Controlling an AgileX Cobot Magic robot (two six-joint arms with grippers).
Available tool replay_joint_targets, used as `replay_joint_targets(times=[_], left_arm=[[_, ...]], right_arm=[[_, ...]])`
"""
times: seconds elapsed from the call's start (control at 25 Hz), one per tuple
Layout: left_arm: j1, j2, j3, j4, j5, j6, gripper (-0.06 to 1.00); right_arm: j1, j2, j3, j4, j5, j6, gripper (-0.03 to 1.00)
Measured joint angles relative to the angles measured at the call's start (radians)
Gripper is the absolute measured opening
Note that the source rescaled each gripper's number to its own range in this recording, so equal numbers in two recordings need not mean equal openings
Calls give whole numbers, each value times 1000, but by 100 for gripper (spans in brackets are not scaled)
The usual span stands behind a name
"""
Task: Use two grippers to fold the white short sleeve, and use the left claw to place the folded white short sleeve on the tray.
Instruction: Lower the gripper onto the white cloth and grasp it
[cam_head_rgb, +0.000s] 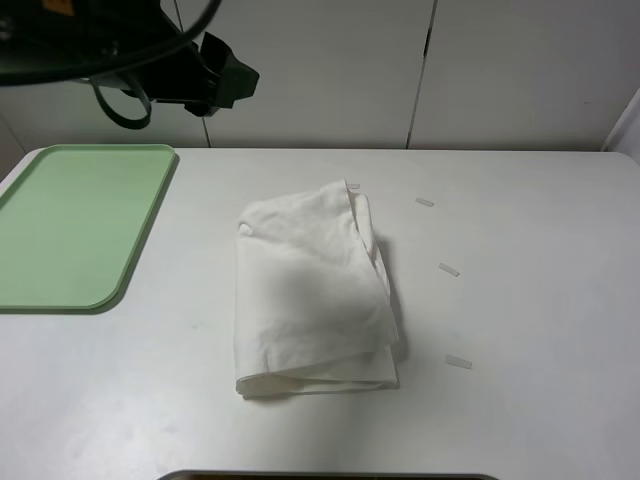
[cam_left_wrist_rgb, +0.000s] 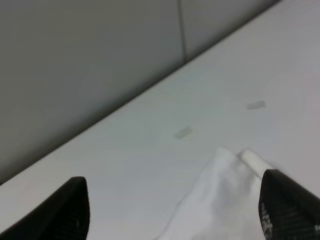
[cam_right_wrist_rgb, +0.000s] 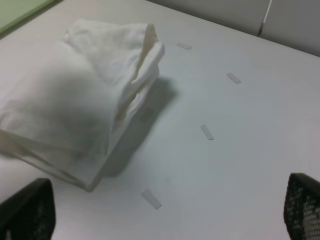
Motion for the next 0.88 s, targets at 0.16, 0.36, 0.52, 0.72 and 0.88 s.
replay_joint_targets(times=[0.16, 0.36, 0.52, 0.72, 0.88], left_arm=[[0, -88, 46, 298, 32, -324, 68], [64, -103, 81, 239, 155, -368, 68], [175, -104, 194, -51, 166, -111, 68], [275, -105, 332, -406, 136, 249, 68], [356, -90, 425, -797, 143, 599, 68]], right_arm=[[0, 0, 0, 1, 0, 0, 100], [0, 0, 0, 1, 0, 0, 100], [0, 0, 0, 1, 0, 0, 100], [0, 0, 0, 1, 0, 0, 100], [0, 0, 0, 1, 0, 0, 100]])
